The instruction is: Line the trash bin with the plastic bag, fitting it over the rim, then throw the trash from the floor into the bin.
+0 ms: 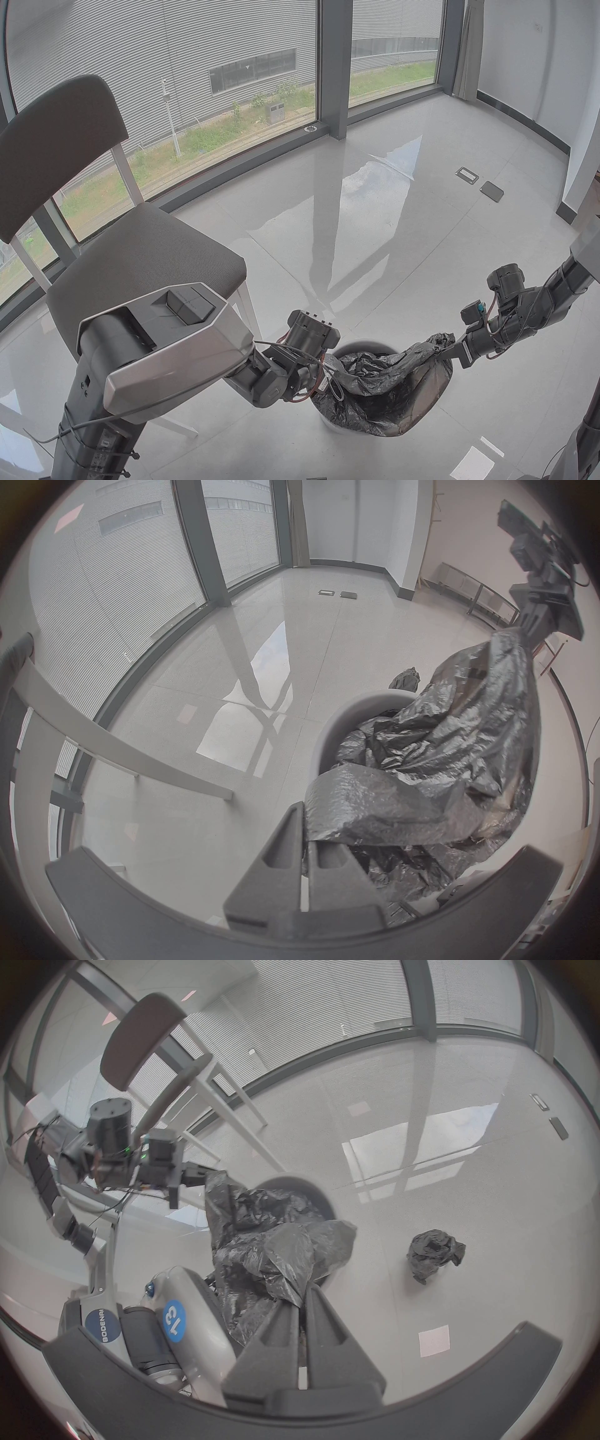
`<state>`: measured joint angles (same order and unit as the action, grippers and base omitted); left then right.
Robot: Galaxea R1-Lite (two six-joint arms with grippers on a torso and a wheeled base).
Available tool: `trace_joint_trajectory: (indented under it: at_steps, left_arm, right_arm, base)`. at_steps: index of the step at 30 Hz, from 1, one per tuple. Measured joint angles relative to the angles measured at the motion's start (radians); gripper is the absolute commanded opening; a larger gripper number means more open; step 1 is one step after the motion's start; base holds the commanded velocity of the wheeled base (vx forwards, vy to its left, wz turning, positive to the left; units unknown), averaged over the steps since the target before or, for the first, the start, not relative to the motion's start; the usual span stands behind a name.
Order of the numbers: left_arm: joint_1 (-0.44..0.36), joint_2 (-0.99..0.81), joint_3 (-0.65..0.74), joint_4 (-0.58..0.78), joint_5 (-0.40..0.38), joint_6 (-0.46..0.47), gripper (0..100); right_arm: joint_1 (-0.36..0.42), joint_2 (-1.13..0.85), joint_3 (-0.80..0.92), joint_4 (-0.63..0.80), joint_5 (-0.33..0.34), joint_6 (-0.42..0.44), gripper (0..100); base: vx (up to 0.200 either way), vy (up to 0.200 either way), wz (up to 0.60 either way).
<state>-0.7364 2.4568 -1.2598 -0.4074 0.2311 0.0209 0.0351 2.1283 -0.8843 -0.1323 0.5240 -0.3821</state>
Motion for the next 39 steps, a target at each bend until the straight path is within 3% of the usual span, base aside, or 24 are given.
trace_joint_trajectory:
  at_steps: [8, 9, 18, 24, 29, 34, 39]
  left_arm:
    - [-0.021, 0.000, -0.009, 0.019, 0.006, -0.006, 0]
    - [-0.021, -0.001, -0.009, 0.019, 0.009, -0.006, 0]
    - [-0.023, -0.012, 0.006, 0.016, 0.027, -0.007, 0]
    - [-0.023, -0.013, 0.007, 0.012, 0.028, -0.008, 0]
    - [-0.025, -0.015, 0.007, 0.011, 0.039, -0.009, 0]
    - [-0.019, -0.014, 0.009, 0.011, 0.044, -0.015, 0]
    - [-0.017, -0.014, 0.010, 0.011, 0.050, -0.028, 0]
  right_arm:
    - [-0.032, 0.071, -0.047, 0.036, 0.000, -0.025, 0]
    - [-0.033, 0.078, -0.051, 0.036, 0.000, -0.036, 100]
    - [-0.048, 0.110, -0.061, 0.041, -0.007, -0.083, 100]
    - [-0.137, 0.078, -0.045, 0.040, -0.034, -0.147, 100]
    - [-0.163, 0.042, -0.032, 0.031, -0.037, -0.172, 100]
    - [-0.112, 0.013, -0.007, -0.008, -0.037, -0.193, 100]
    - [-0.024, 0.000, 0.030, -0.166, -0.036, -0.217, 100]
  base:
    - [0.000, 0.000, 0.00]
    - [0.000, 0.000, 0.00]
    - [0.000, 0.000, 0.00]
    - [0.000, 0.000, 0.00]
    - [0.000, 0.000, 0.00]
    - [0.000, 0.000, 0.00]
    - [0.000, 0.000, 0.00]
